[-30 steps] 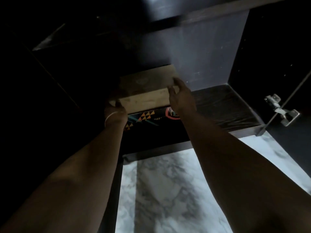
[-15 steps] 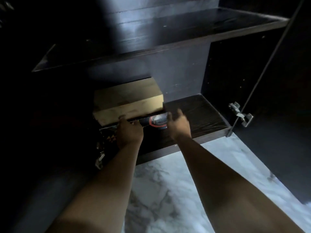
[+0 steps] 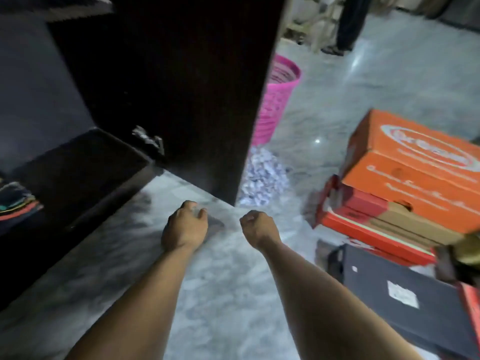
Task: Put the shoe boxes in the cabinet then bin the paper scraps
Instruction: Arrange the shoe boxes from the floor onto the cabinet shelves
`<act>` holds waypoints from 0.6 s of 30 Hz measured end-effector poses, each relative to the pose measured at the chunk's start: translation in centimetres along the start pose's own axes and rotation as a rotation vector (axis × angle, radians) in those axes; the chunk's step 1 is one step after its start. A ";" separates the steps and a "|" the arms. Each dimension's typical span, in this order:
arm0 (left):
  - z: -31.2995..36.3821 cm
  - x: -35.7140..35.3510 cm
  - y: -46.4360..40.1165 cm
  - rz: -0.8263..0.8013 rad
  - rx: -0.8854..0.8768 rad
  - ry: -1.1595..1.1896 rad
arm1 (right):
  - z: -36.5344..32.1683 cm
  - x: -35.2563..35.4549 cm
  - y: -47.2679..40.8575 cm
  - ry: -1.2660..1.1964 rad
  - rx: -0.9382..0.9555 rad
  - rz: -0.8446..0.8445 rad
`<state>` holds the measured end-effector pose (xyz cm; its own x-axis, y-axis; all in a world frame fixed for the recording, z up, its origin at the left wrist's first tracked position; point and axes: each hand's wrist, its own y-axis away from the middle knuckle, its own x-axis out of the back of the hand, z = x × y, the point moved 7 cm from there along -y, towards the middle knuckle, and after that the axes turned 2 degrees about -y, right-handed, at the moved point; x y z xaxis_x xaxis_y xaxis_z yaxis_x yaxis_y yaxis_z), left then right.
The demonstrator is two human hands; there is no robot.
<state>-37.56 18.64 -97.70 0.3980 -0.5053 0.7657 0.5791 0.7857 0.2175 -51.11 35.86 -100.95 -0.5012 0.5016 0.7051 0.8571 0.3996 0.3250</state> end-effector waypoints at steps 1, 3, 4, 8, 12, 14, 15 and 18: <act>2.3 -2.2 0.9 -0.061 -0.043 -0.009 | 2.1 3.0 0.3 0.002 -0.034 0.046; 6.9 -5.9 2.8 -0.161 -0.124 -0.032 | 5.8 8.6 0.8 0.009 -0.074 0.143; 9.3 -7.7 3.8 -0.210 -0.169 -0.049 | 7.7 11.4 1.2 0.014 -0.087 0.199; 17.4 -14.3 8.7 -0.392 -0.314 -0.088 | 17.1 21.4 4.1 -0.094 -0.238 0.424; 21.6 -20.3 14.1 -0.515 -0.405 -0.171 | 28.3 27.7 9.8 -0.174 -0.521 0.582; 22.3 -23.0 15.8 -0.558 -0.422 -0.234 | 33.0 29.0 12.8 -0.146 -0.643 0.586; 22.3 -24.3 16.4 -0.582 -0.419 -0.254 | 35.4 29.2 14.1 -0.132 -0.692 0.570; 22.0 -28.1 17.8 -0.654 -0.396 -0.271 | 40.5 29.0 17.2 -0.140 -0.785 0.493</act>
<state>-54.10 54.66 -102.05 -0.2647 -0.6748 0.6889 0.8639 0.1515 0.4804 -55.70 88.38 -100.47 -0.0254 0.5849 0.8107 0.7861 -0.4893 0.3776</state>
